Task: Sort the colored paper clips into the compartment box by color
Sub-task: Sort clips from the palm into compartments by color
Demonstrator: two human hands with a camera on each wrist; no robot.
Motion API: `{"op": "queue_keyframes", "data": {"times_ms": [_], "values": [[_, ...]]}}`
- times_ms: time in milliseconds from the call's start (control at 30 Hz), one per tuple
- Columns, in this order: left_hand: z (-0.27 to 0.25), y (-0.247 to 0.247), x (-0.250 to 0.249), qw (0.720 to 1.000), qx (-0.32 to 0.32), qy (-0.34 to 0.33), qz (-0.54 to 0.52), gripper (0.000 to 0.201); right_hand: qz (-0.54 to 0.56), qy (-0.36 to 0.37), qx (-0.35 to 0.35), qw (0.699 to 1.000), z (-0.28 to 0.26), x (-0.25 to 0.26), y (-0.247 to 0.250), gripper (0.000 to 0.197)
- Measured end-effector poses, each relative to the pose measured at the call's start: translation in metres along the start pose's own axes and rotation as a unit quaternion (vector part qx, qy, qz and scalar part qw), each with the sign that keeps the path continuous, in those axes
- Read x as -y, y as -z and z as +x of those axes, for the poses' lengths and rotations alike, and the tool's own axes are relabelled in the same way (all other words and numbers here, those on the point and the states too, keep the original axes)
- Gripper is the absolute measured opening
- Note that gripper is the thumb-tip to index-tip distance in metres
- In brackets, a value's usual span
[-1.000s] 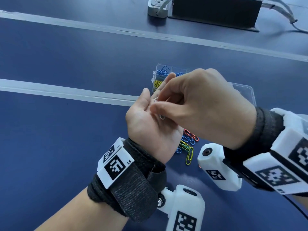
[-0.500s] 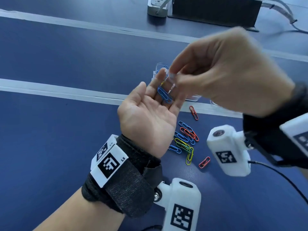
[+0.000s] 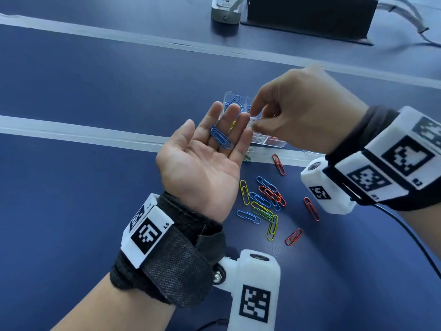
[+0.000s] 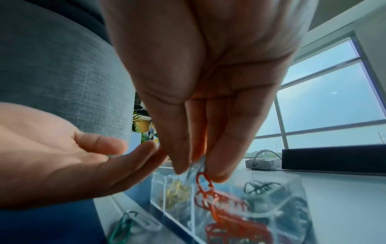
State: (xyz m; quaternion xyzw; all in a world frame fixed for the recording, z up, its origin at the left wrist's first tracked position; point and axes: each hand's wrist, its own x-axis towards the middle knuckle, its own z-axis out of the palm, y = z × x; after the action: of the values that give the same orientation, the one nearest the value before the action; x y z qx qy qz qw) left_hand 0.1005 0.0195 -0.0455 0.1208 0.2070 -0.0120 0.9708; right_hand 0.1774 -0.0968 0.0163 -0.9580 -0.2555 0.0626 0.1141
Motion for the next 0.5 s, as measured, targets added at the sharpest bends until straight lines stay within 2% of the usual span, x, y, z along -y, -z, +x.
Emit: {"op": "queue_keyframes", "data": {"times_ms": [100, 267, 500], "values": [[0.000, 0.000, 0.000, 1.000, -0.003, 0.004, -0.004, 0.042, 0.011, 0.001, -0.009, 1.000, -0.002, 0.002, 0.006, 0.015], [0.000, -0.001, -0.002, 1.000, -0.008, -0.001, 0.000, 0.042, 0.024, -0.012, -0.016, 1.000, -0.004, -0.003, 0.017, 0.029], [-0.001, -0.002, -0.002, 1.000, -0.004, 0.003, 0.007, 0.041, -0.053, 0.025, 0.080, 0.995, -0.012, -0.002, 0.000, 0.033]]}}
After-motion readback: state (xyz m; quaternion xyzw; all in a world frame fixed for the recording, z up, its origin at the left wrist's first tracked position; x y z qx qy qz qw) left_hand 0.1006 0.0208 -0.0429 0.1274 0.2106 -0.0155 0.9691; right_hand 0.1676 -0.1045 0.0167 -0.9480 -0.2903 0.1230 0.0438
